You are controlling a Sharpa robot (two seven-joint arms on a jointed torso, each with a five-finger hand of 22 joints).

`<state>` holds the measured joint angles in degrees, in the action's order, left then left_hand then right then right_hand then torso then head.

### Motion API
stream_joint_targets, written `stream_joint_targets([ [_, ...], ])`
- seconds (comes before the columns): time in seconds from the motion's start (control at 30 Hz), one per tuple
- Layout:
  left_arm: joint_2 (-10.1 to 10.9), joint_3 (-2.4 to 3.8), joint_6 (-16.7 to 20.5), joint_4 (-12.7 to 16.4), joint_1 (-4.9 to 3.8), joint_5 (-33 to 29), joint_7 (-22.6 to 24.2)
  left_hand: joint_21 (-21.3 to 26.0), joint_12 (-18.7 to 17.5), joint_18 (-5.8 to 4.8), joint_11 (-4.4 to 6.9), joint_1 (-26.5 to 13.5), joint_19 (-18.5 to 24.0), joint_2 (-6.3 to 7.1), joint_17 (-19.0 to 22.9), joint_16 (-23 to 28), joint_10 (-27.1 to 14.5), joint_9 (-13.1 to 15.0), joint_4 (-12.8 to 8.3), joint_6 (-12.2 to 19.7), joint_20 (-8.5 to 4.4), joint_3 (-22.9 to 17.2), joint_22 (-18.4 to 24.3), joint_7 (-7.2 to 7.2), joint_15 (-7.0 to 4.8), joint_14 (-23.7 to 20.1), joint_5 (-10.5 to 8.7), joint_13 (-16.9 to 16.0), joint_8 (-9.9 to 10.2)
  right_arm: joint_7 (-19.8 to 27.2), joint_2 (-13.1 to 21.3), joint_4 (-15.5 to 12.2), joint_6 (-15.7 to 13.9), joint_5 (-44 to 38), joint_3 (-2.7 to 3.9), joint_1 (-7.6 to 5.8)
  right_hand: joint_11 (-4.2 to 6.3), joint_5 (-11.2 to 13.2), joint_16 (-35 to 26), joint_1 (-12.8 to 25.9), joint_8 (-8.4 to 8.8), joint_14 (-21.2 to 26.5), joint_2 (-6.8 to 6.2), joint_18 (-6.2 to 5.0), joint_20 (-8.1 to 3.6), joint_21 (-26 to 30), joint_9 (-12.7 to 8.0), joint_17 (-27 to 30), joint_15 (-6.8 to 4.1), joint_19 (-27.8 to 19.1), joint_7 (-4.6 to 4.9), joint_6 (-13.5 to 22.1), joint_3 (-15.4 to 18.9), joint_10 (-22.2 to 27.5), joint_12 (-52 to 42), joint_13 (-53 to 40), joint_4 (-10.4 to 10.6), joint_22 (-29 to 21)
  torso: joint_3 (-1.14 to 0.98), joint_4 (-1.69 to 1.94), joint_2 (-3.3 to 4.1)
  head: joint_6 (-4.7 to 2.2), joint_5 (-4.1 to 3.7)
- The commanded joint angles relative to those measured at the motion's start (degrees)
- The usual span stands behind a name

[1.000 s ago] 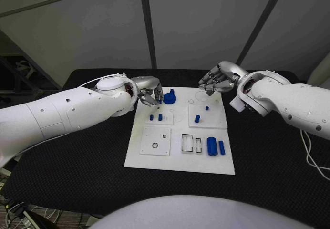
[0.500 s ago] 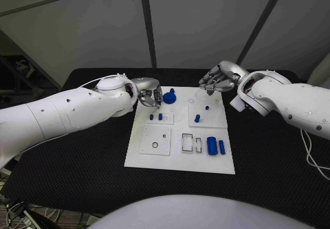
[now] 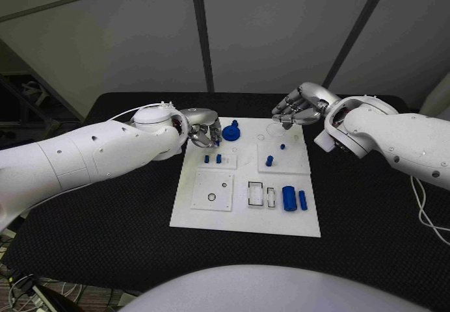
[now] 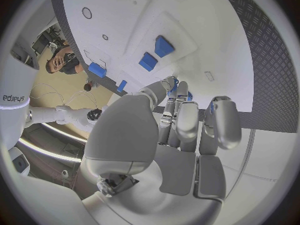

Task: Assemble the parts on the task board

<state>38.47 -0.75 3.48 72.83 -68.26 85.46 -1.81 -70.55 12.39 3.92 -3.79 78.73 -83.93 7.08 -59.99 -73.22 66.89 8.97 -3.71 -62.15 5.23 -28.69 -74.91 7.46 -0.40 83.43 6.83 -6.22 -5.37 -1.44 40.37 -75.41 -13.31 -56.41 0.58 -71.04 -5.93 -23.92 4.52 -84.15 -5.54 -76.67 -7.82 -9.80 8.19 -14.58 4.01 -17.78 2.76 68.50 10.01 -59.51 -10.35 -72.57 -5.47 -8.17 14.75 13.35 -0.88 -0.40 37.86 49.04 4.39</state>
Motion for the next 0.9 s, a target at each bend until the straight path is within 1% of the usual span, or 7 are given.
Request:
stream_joint_targets([
  [0.03,0.0,0.04,-1.0,0.0,-0.01,0.3,-0.4,-0.1,-0.1,-0.45,0.06,-0.3,-0.6,0.28,0.0,0.0,0.4,0.1,0.0,-0.3,-0.17,-0.3,-10.5,-0.03,-0.26,0.1,-0.09,-0.1,0.0,0.2,0.0,-0.1,0.2,-0.1,0.02,-0.10,0.09,-0.3,-0.2,-0.5,0.21,0.4,0.13,-0.47,0.16,0.3,0.0,-0.1,-0.10,-0.2,0.11,0.1,-0.3,0.4,0.2,-0.1,-0.1,-0.1,-0.02,0.00,-0.01,0.02,-0.02],
  [0.23,0.1,0.03,-1.3,0.0,0.01,0.3,-0.6,-0.1,-0.1,-0.45,0.06,-0.3,-0.6,0.28,0.0,0.0,0.4,0.1,0.0,-0.3,-0.17,-0.3,-10.5,-0.03,-0.26,0.1,-0.09,-0.1,0.0,0.2,0.0,0.0,0.2,-0.1,0.02,-0.10,0.09,-0.3,-0.2,-0.5,0.21,0.4,0.13,-0.47,0.16,0.3,0.0,-0.1,-0.10,-0.2,0.11,0.1,-0.3,0.4,0.2,-0.1,-0.1,-0.1,0.03,0.00,-0.02,0.06,0.03],
  [0.9,0.1,0.03,-1.8,0.2,0.05,0.3,0.0,0.0,-0.3,-0.42,0.18,-0.5,-0.5,0.29,0.3,0.0,1.0,0.1,0.0,-0.8,-0.23,-0.3,-10.5,-0.13,-0.36,0.0,-0.21,-0.2,-0.1,-0.1,-0.2,0.4,0.2,-0.3,0.02,-0.09,0.09,-0.4,-0.2,-0.4,0.19,0.5,0.12,-0.47,0.17,0.4,0.0,-0.1,-0.09,-0.2,0.11,0.1,-0.3,0.4,0.2,-0.1,-0.1,-0.1,0.02,0.00,-0.01,0.29,-0.08],
])
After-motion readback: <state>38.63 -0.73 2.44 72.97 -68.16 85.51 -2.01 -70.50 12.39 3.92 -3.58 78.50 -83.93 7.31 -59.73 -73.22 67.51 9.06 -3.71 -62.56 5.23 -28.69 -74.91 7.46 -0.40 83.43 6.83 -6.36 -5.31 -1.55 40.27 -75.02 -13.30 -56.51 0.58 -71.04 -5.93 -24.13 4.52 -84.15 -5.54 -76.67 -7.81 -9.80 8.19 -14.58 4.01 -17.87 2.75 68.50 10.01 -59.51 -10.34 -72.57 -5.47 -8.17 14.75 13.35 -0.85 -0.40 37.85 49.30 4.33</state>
